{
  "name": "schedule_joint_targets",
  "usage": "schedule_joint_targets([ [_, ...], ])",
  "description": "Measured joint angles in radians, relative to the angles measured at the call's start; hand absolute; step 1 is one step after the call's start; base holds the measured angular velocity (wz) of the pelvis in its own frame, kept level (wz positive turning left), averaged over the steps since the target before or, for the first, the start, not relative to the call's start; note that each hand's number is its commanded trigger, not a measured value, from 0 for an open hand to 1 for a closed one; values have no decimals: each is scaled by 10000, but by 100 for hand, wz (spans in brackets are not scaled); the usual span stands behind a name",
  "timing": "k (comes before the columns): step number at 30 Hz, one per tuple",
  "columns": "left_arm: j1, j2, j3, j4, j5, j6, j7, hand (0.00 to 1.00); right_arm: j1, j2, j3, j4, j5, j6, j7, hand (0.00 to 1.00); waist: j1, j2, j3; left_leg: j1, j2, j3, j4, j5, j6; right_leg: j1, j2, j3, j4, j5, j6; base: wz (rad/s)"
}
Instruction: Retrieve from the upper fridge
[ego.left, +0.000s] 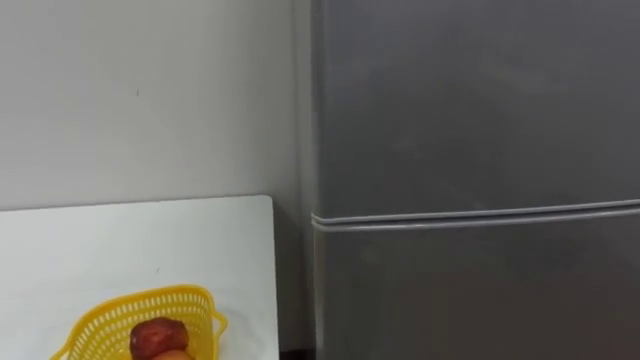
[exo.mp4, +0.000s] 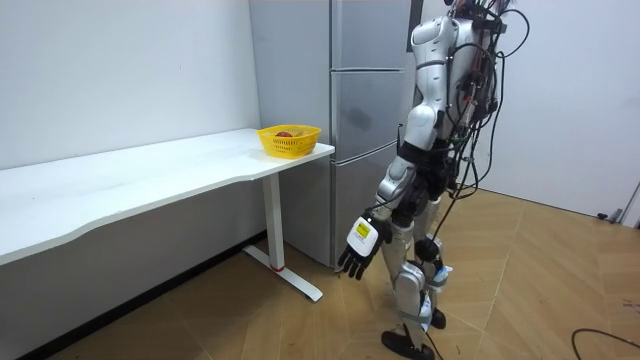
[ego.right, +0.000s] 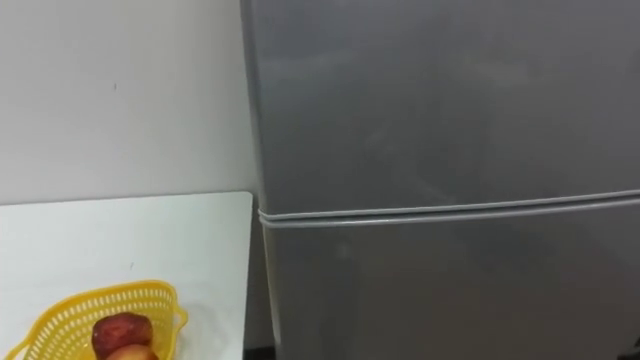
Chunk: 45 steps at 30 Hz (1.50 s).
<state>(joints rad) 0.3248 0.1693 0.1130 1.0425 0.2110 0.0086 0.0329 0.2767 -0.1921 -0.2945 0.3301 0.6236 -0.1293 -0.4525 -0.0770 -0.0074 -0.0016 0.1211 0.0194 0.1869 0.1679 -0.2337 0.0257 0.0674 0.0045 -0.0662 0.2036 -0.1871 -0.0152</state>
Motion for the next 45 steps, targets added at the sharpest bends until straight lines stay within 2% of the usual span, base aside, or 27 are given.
schedule_joint_targets([
  [4, 288, -57, 11, 19, -24, 15, 22, 0, -27, 223, 231, 2212, -12, -10, 178, 0, 19, -6, -2, 109, -16, -89, 1, -6, -8, 173, -1, 44, -81, -20, 7, 4],
  [8, 442, -60, 27, -2, -4, 104, 33, 0, -84, 225, 257, 4904, -48, 2, 323, 0, -26, -29, -15, 130, -133, -458, 5, -8, -3, 382, -42, -202, -346, -24, 33, 24],
  [15, 393, -180, 36, -17, 0, 154, -55, 0, -117, 251, 248, 6891, -158, 284, 520, 0, -18, 3, -12, 116, -172, -588, 20, -6, -3, 497, -139, -368, -349, -74, 27, 6],
  [16, 390, -220, 31, 25, 5, 178, -68, 0, -112, 253, 263, 7093, -502, 350, 628, 0, -18, 31, 9, 135, -168, -605, 17, -4, -3, 523, -153, -407, -352, -88, 29, 6],
  [18, 388, -268, 88, 57, 142, 312, -209, 0, -100, 273, 282, 7568, -1100, 404, 943, 0, 9, -13, -10, 138, -170, -660, 18, -4, -2, 547, -155, -463, -358, -106, 40, 10],
  [22, 423, -328, 97, 118, 300, 696, -588, 0, -303, 284, 758, 8706, -2454, 824, 1963, 0, 207, -102, -8, 199, -215, -782, 21, -4, -2, 616, -166, -516, -518, -114, 50, 5],
  [23, 391, -331, 79, 115, 351, 807, -648, 0, -273, 302, 1124, 8754, -2913, 1044, 2188, 0, 341, -108, -3, 227, -214, -792, 24, -5, -2, 657, -177, -567, -518, -114, 49, 4],
  [26, 116, -338, -122, 157, 395, 1032, -663, 0, -438, 383, 1869, 8761, -4083, 1342, 2639, 0, 527, -60, 12, 136, -245, -855, 167, -10, 3, 692, -197, -722, -530, -120, 61, 12],
  [30, -145, -381, -207, 162, 619, 1073, -663, 0, -926, 442, 2350, 8766, -4751, 1428, 3060, 0, 750, 64, 31, 95, -250, -947, 169, -19, 16, 671, -191, -719, -520, -126, 72, 7],
  [32, -202, -384, -218, 163, 653, 1160, -674, 0, -1107, 447, 2784, 8738, -4775, 1430, 3363, 0, 884, 104, 28, 111, -178, -971, 135, -21, 14, 695, -190, -740, -526, -126, 71, 2],
  [38, -110, -438, -220, 161, 668, 1440, -923, 0, -1265, 383, 2824, 8753, -5031, 1423, 3745, 0, 958, 176, 32, 50, -204, -966, 99, -23, 7, 732, -142, -803, -531, -122, 65, 1],
  [45, -151, -439, -211, 167, 871, 1584, -1070, 0, -1064, 319, 2801, 8793, -5155, 1436, 3998, 0, 811, 156, 45, 73, -285, -1076, 147, -21, 9, 836, -198, -986, -533, -132, 70, 6],
])
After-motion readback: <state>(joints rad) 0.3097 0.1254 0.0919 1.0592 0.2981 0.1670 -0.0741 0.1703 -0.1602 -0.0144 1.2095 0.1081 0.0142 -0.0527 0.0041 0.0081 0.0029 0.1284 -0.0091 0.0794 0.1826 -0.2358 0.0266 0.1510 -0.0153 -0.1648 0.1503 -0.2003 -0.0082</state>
